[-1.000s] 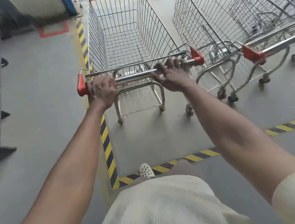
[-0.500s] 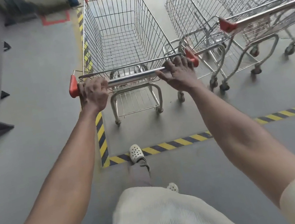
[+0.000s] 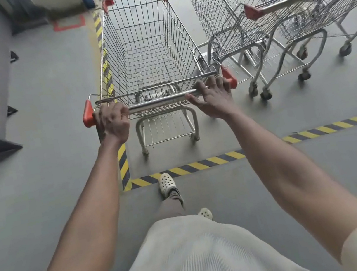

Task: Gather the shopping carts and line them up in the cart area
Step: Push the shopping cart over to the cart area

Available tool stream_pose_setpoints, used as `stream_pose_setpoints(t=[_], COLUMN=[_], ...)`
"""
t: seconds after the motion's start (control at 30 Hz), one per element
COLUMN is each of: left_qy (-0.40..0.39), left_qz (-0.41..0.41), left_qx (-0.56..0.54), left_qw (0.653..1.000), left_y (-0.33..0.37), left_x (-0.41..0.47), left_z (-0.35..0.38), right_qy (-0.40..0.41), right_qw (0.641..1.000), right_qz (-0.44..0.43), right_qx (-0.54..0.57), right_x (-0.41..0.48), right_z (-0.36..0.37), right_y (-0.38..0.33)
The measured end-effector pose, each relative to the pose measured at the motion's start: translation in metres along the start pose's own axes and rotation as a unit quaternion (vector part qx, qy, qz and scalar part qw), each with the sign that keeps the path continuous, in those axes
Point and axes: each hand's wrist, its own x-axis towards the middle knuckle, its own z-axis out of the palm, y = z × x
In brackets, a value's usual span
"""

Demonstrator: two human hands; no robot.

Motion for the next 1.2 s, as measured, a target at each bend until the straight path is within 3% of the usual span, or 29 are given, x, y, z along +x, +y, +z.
stream_pose_setpoints(t=[0.63,1.2], left_qy=[0.053,0.049], left_qz=[0.014,0.016], left_qx=[0.022,0.009], left_qw=[0.998,0.999], left_y=[0.003,0.004], left_x=[-0.071,-0.1], left_z=[0.011,0.009], right_qy=[0.048,0.089], right_qw=[0.999,0.996], right_qz=[0.003,0.014], right_qx=[0.017,0.015], right_x=[-0.08,-0.114], right_z=[0.014,0.025], right_y=[0.008,0.005])
